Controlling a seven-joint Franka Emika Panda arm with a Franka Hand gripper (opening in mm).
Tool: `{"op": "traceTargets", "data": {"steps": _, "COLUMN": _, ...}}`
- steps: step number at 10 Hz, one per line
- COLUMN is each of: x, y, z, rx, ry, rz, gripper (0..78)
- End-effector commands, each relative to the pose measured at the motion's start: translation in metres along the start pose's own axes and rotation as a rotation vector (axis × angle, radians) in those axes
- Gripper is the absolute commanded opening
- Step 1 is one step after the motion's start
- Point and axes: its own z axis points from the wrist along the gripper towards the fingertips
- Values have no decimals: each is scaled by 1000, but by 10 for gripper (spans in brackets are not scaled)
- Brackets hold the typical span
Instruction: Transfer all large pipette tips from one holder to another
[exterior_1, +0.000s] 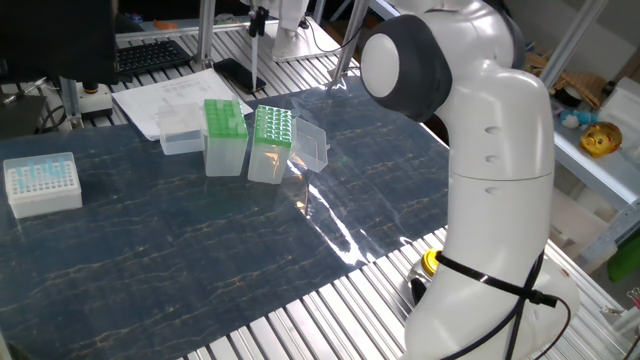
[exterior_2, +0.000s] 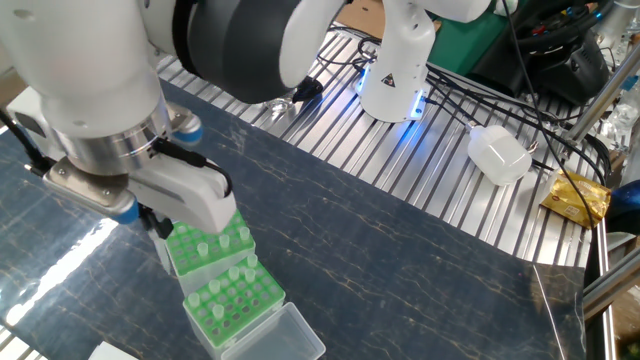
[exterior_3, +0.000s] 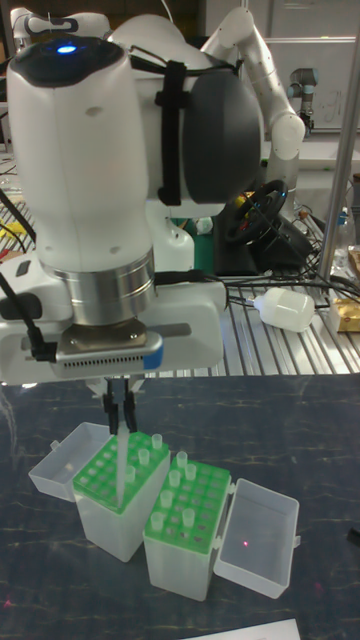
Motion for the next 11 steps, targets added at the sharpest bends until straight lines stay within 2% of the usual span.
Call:
{"op": "traceTargets", "data": {"steps": 1, "x": 9, "y": -4, "z": -4, "rx": 0, "ry": 5, "rz": -9, "gripper": 11}}
{"op": "traceTargets", "data": {"steps": 5, "x": 19, "y": -3, "z": -2, "rx": 0, "ry": 7, "rz": -8, "gripper": 11}}
{"op": "traceTargets", "data": {"steps": 11, "x": 29, "y": -8, "z": 14, "rx": -11, "ry": 0, "rz": -10, "gripper": 11}}
